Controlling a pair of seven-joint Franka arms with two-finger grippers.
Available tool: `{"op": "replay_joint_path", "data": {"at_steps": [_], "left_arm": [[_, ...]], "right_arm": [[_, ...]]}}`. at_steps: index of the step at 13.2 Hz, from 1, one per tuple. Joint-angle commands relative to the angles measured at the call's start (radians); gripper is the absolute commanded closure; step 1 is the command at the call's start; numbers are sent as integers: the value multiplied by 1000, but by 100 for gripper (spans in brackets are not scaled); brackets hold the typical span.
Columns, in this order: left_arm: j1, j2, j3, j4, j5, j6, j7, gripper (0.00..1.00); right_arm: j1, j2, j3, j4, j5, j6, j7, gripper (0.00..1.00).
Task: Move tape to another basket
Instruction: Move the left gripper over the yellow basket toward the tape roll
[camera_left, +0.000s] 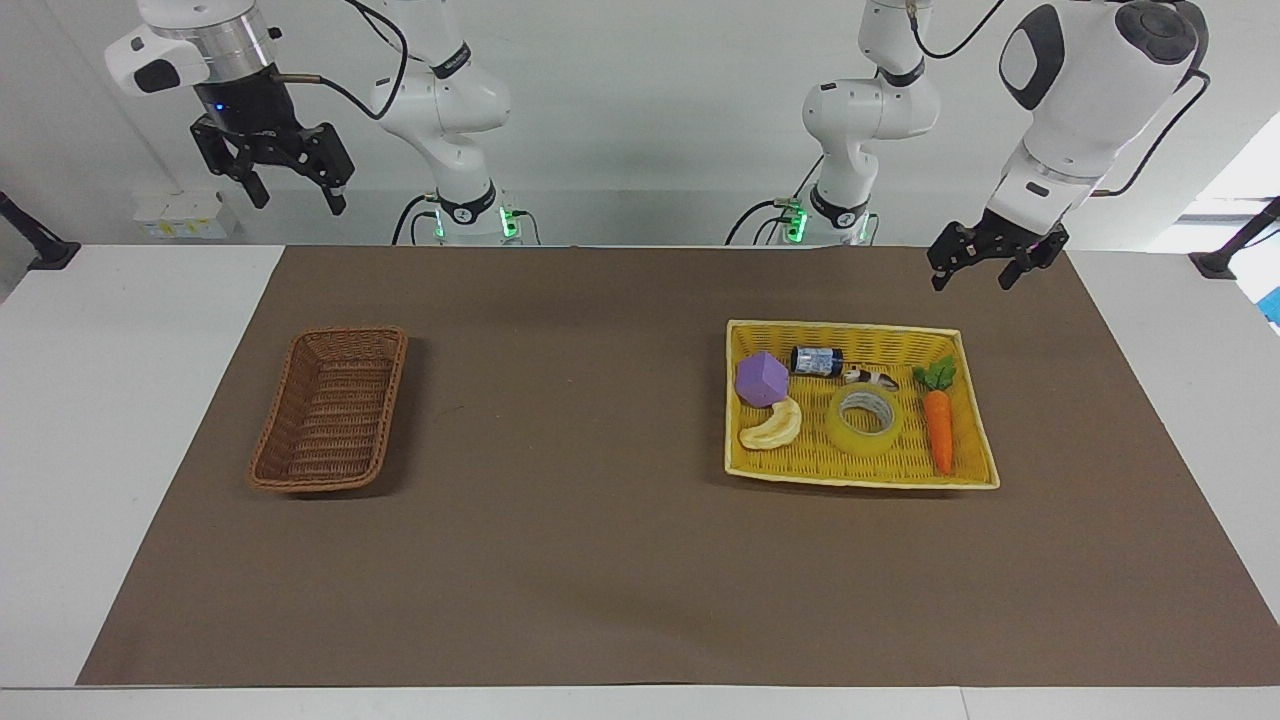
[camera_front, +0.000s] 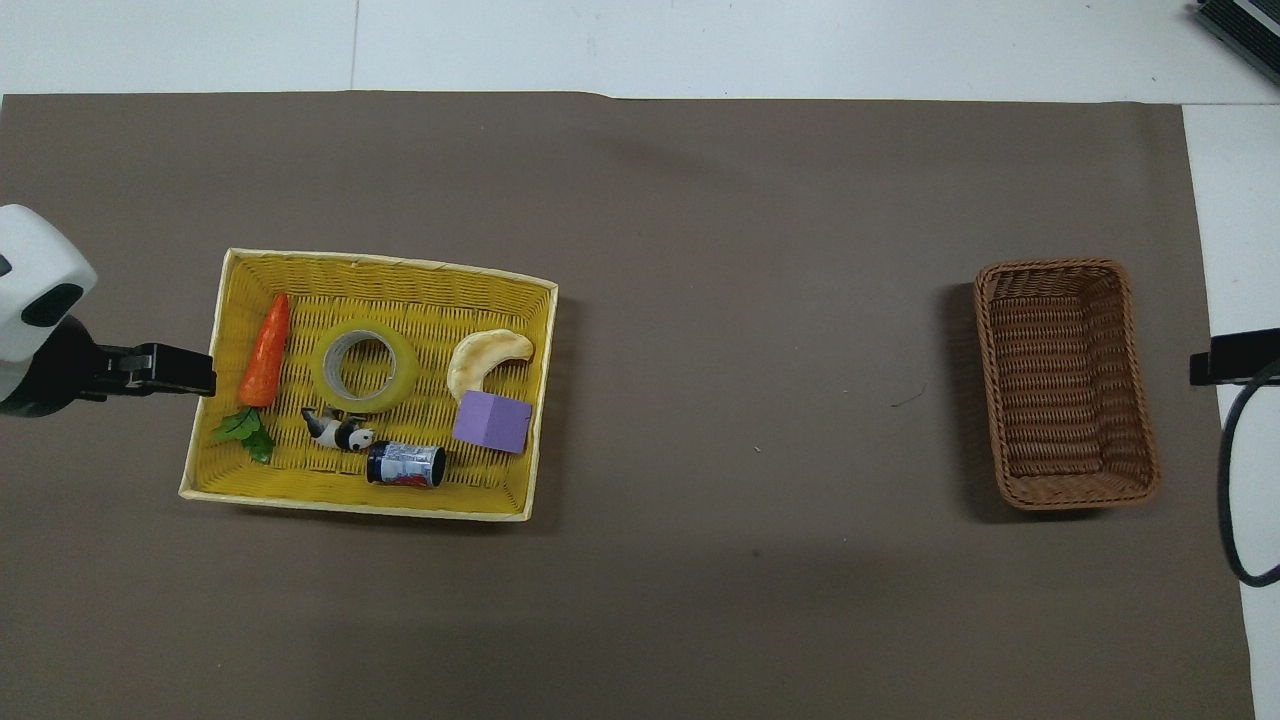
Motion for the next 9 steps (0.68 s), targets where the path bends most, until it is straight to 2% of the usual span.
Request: {"op": "replay_joint_path", "data": {"at_steps": [1, 6, 8, 9], "left_arm": [[-19, 15, 12, -71, -1, 105, -10, 0], [-37, 112, 12, -148, -1, 265, -22, 0], [-71, 179, 12, -197, -1, 357, -22, 1], [-71, 201, 12, -226, -1, 420, -25, 11]], "right_arm": [[-10, 8, 5, 16, -2, -17, -21, 0], [-10, 8, 5, 16, -2, -17, -21, 0], [-10, 8, 5, 16, -2, -17, -21, 0], [-10, 8, 5, 17, -2, -17, -21, 0]]}}
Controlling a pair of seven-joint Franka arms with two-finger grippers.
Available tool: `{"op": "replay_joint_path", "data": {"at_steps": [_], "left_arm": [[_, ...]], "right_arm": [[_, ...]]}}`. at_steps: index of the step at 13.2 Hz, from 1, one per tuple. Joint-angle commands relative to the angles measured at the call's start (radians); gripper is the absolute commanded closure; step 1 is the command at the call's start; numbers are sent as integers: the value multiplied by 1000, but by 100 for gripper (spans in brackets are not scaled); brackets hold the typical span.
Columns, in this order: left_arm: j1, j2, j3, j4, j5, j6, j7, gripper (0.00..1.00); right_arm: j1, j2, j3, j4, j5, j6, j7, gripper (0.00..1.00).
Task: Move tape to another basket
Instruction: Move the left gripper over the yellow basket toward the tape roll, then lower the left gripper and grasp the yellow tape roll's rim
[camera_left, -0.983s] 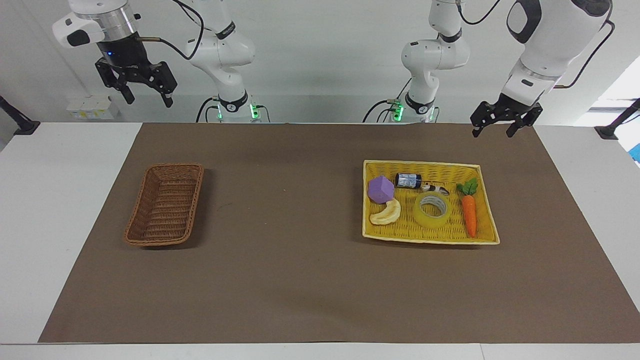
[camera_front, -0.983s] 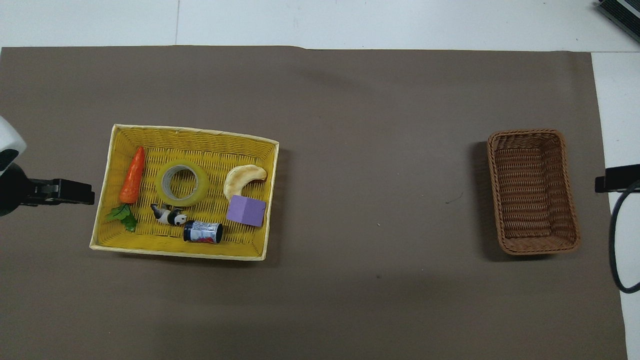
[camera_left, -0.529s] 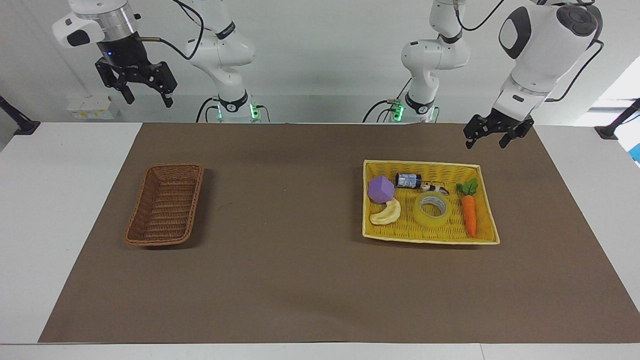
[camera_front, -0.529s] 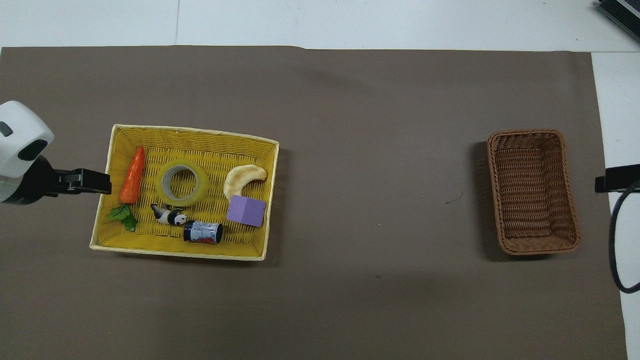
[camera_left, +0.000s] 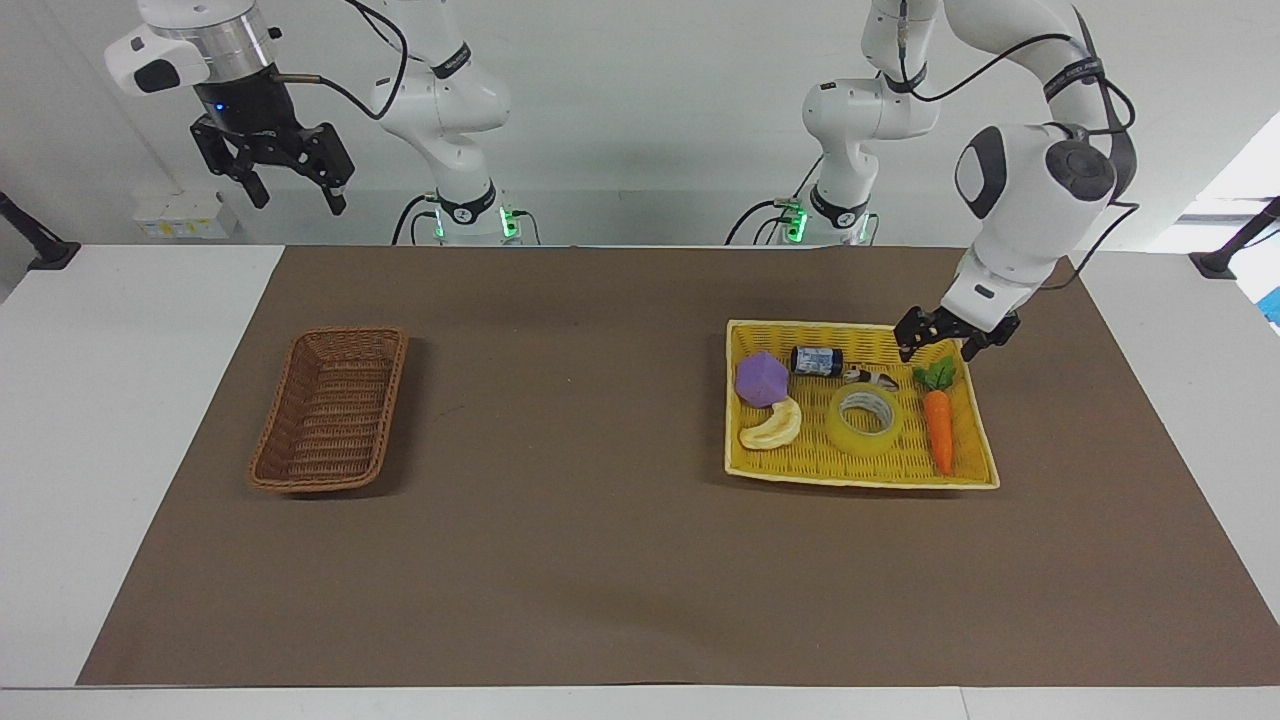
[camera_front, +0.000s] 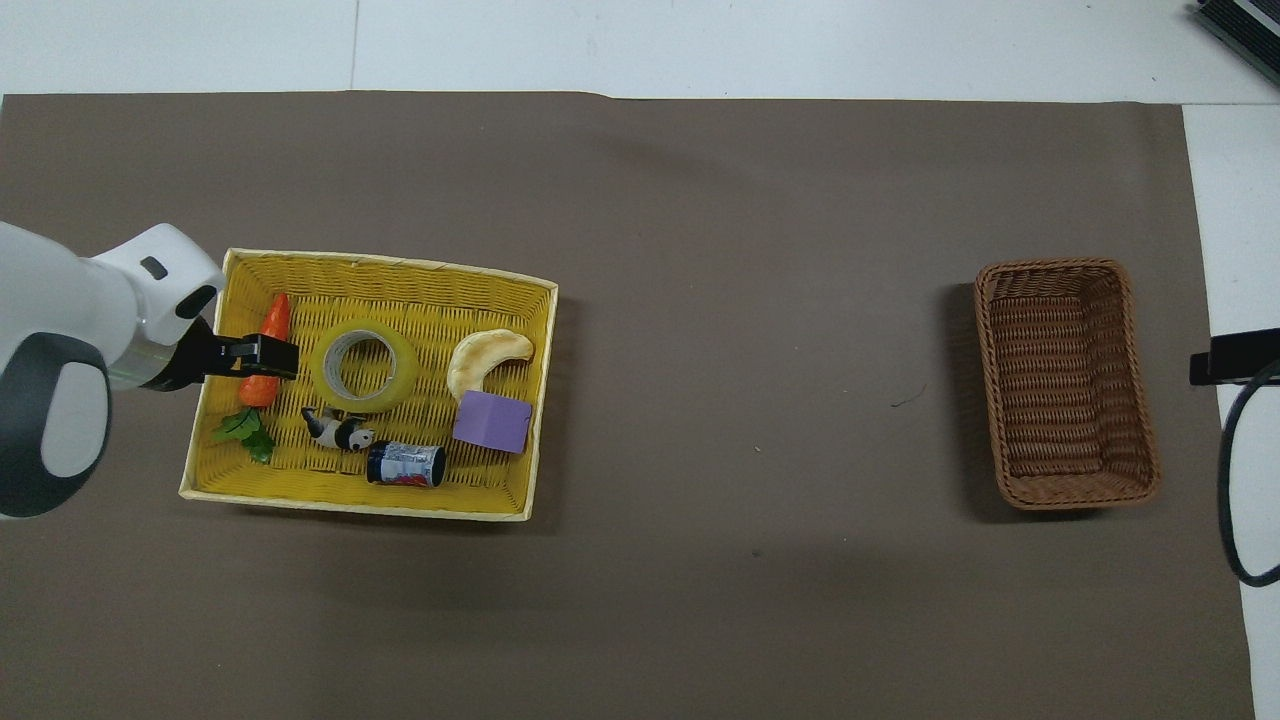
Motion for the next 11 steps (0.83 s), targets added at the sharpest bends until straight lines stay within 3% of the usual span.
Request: {"op": "replay_joint_path", "data": {"at_steps": [1, 2, 4, 6, 9, 10, 11], "left_arm": [[-32, 54, 14, -89, -3, 165, -16, 17], [-33, 64, 12, -118, -1, 216, -13, 27], [-58, 96, 12, -140, -4, 276, -16, 36], [-58, 94, 12, -148, -9, 289, -14, 59], [-59, 100, 12, -151, -12, 299, -16, 71], [-69, 116, 12, -151, -12, 307, -22, 90], [-73, 119, 12, -143, -12, 295, -16, 100]], "right_arm": [[-10, 8, 5, 16, -2, -17, -21, 0], [-10, 8, 5, 16, -2, -17, -21, 0], [-10, 8, 5, 17, -2, -17, -21, 0], [-10, 8, 5, 17, -2, -17, -21, 0], [-10, 8, 5, 17, -2, -17, -21, 0], [-10, 8, 5, 16, -2, -17, -22, 0], [-10, 8, 5, 17, -2, -17, -21, 0]]}}
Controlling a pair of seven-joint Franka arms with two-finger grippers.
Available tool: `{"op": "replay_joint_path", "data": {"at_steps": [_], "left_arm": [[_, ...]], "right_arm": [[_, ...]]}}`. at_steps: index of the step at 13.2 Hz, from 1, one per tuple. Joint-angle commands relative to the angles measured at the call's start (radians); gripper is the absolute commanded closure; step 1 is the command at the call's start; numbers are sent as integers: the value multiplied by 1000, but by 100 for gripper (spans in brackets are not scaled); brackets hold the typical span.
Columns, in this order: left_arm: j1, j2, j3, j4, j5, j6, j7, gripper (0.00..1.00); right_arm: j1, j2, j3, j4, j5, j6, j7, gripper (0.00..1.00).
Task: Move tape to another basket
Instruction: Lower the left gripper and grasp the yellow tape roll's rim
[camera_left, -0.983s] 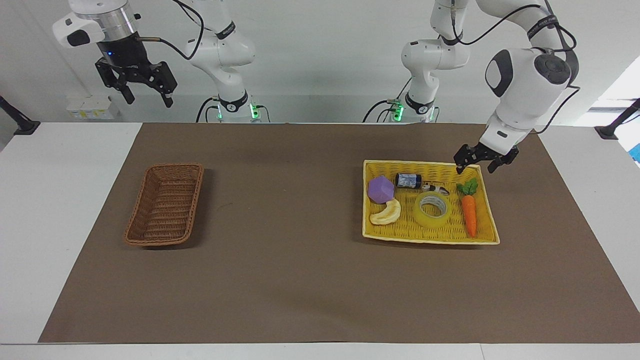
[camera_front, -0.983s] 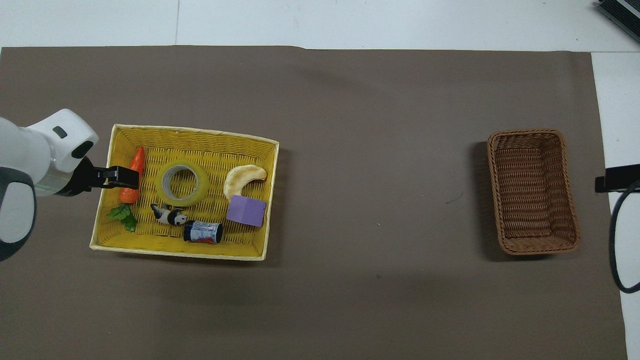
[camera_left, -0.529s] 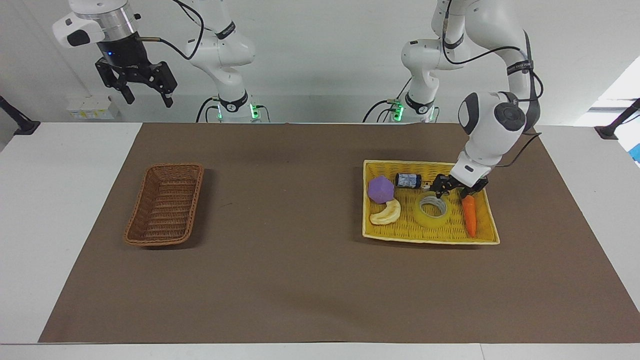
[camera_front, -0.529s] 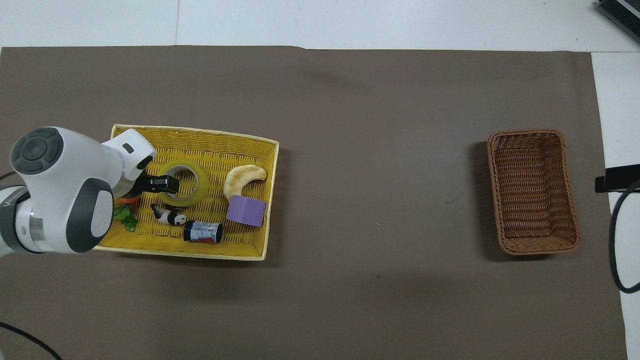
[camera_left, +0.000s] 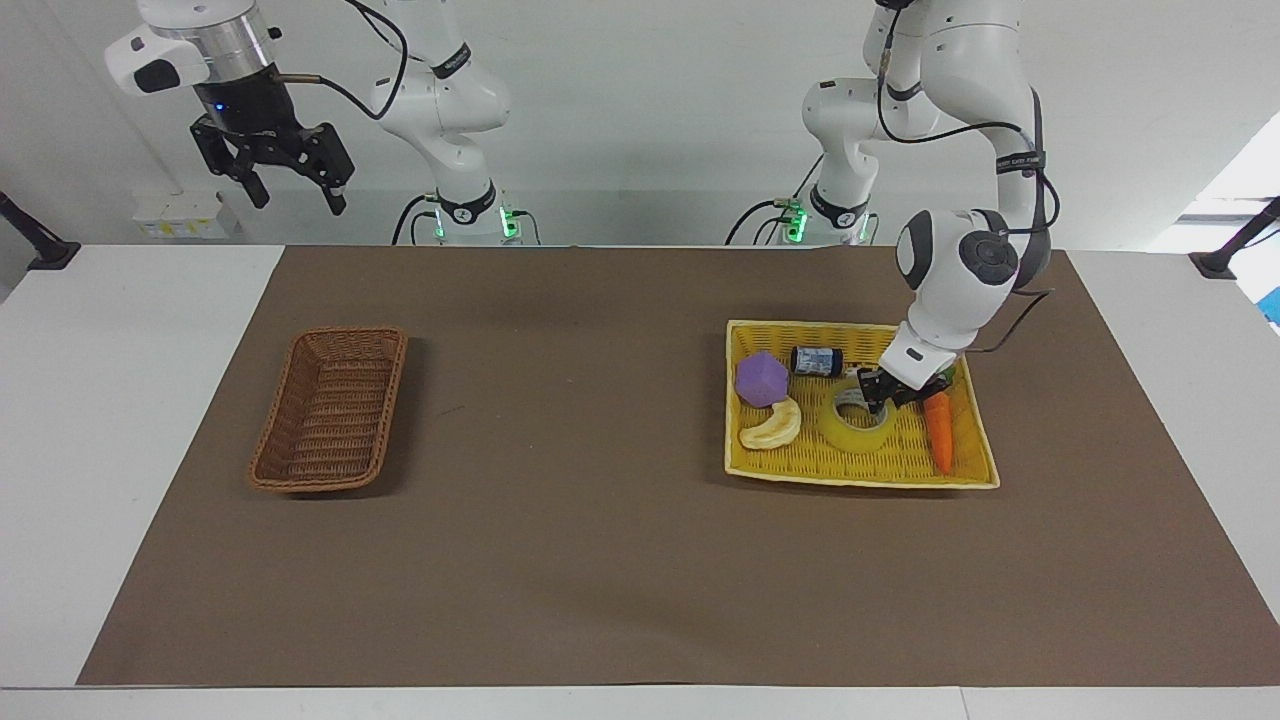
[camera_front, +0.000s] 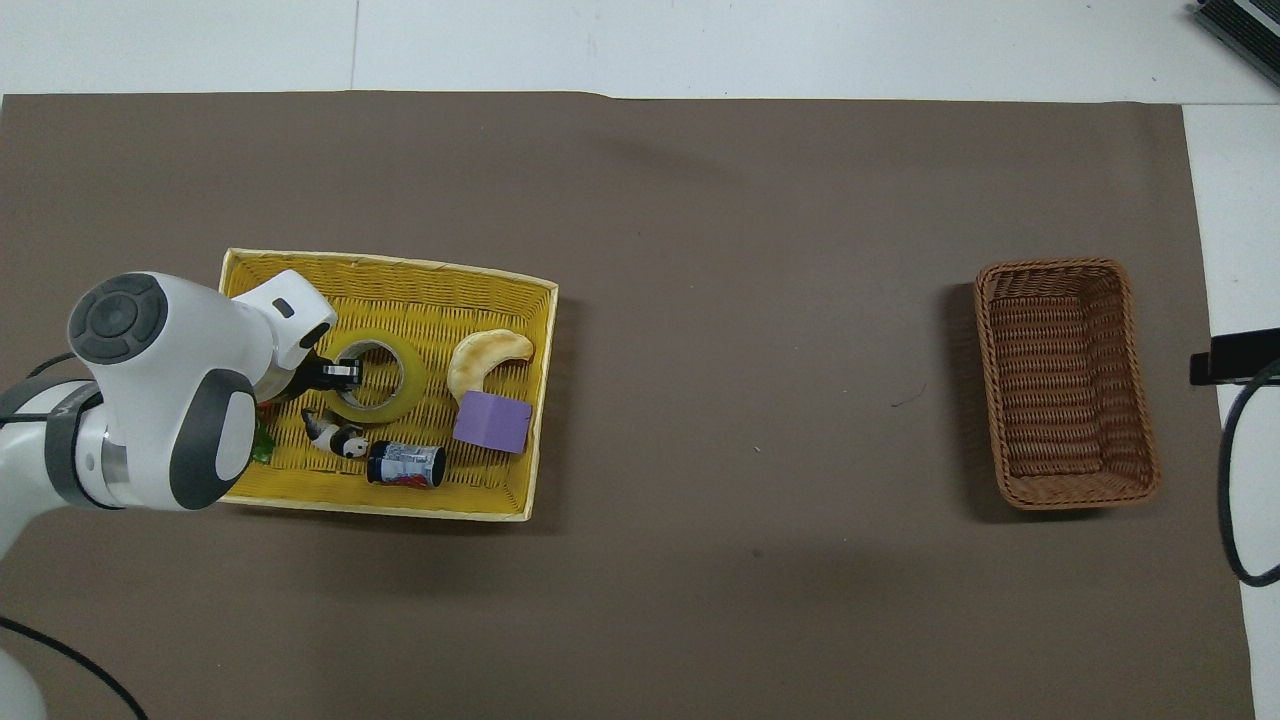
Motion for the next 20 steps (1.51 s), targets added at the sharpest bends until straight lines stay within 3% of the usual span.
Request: {"op": "replay_joint_path", "data": {"at_steps": [1, 3, 7, 11, 14, 16, 20], "left_arm": [[-32, 7, 16, 3, -12, 14, -10, 100], [-30, -10, 16, 44, -12, -67, -11, 100], [-18, -17, 17, 242, -12, -346, -13, 100], [-20, -85, 16, 349, -22, -512, -22, 100], [-32, -94, 13, 474, -55, -656, -99, 100], [-32, -96, -28, 520, -68, -715, -155, 100], [-33, -97, -134, 525, -126, -715, -307, 100]], "right_arm": [[-10, 6, 5, 16, -2, -17, -21, 0], [-10, 8, 5, 16, -2, -17, -21, 0], [-10, 8, 5, 16, -2, -17, -21, 0], [-11, 8, 5, 16, -2, -17, -22, 0], [-10, 8, 5, 16, -2, -17, -21, 0], [-10, 8, 5, 17, -2, -17, -21, 0], [-10, 8, 5, 17, -2, -17, -21, 0]]}}
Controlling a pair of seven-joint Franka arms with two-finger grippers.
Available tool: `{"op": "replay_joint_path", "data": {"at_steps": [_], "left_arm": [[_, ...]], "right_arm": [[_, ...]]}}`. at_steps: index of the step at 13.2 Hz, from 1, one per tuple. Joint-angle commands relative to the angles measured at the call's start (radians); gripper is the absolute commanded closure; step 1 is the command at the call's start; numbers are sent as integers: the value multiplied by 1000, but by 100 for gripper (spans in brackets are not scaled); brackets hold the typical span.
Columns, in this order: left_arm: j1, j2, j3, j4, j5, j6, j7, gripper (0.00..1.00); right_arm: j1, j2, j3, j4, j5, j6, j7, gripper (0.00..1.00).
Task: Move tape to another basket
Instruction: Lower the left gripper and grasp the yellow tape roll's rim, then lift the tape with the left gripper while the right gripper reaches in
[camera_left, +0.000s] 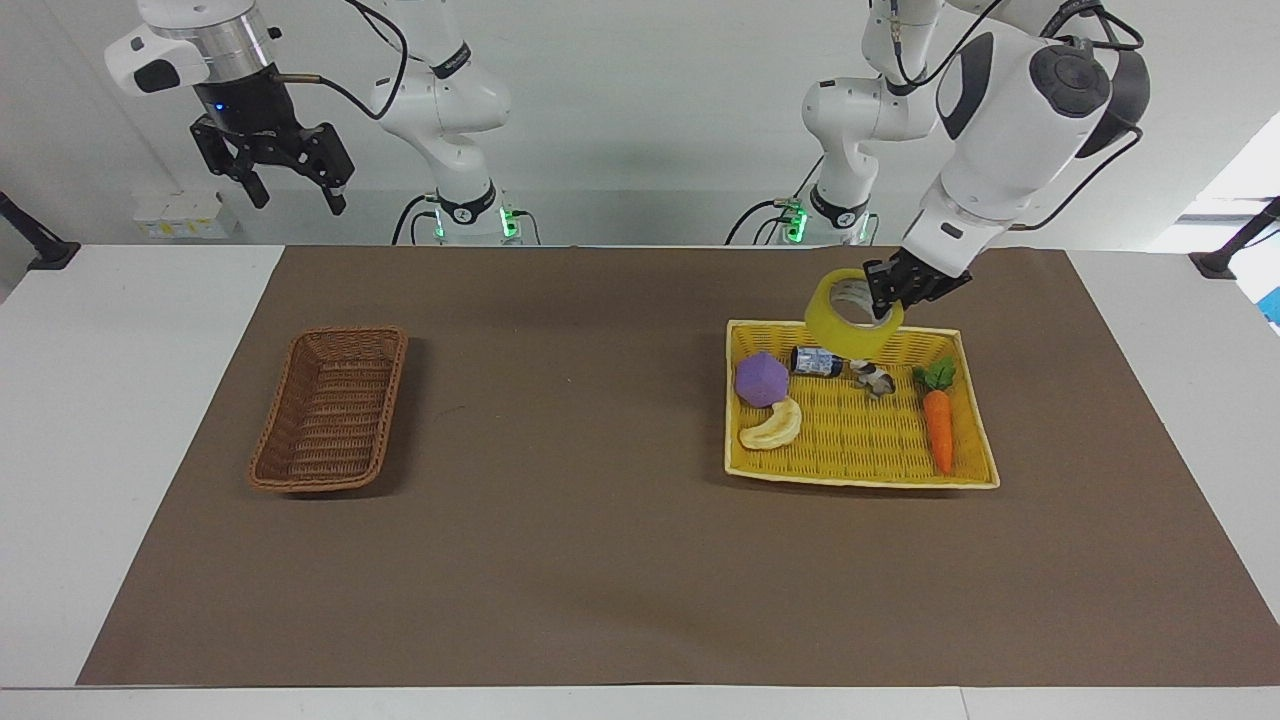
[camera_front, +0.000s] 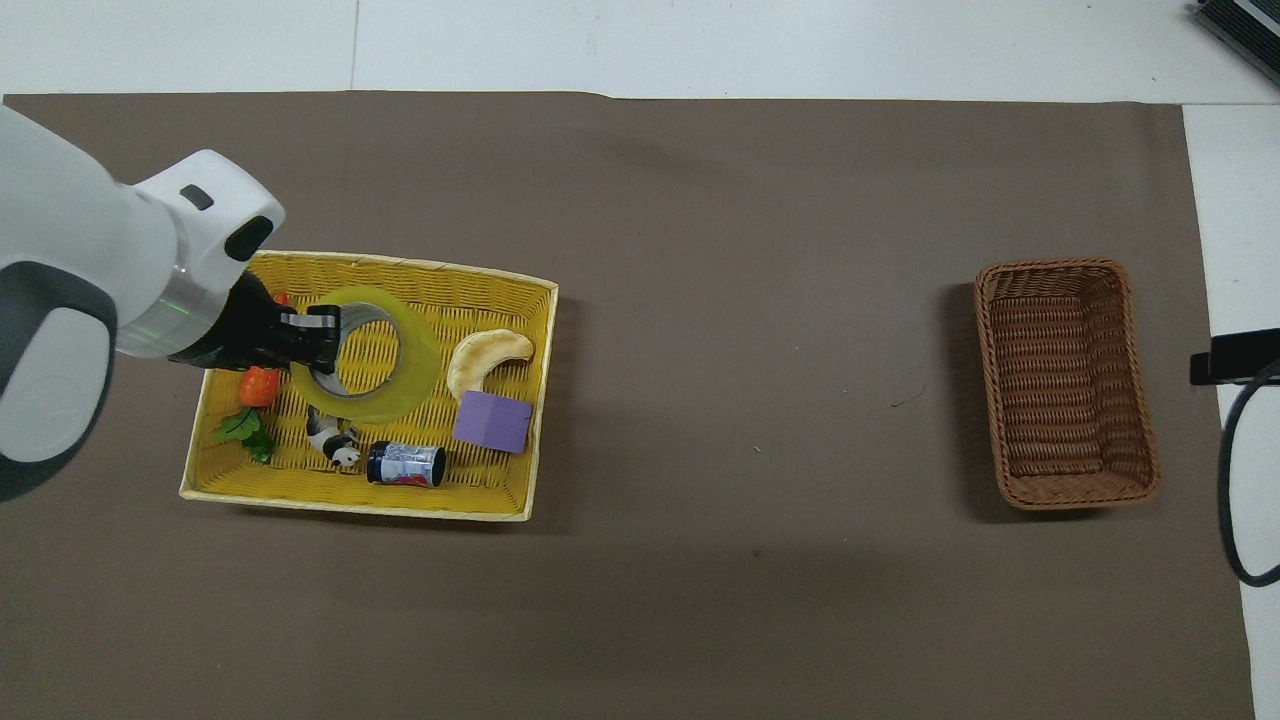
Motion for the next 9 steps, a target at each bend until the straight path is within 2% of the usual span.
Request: {"op": "replay_joint_path", "data": {"at_steps": [1, 4, 7, 9], "left_arm": [[-15, 0, -47, 23, -82, -26, -84, 100], [-18, -5, -127, 24, -169, -23, -163, 100], [-19, -3, -216, 23, -235, 66, -314, 100], [-24, -8, -279, 11, -278, 136, -378, 100]], "right_arm": [[-10, 8, 5, 16, -2, -17, -21, 0], [-10, 6, 6, 16, 0, -20, -25, 0], [13, -3, 6, 7, 4, -26, -36, 0], [7, -9, -3, -31, 104, -25, -67, 0]]}}
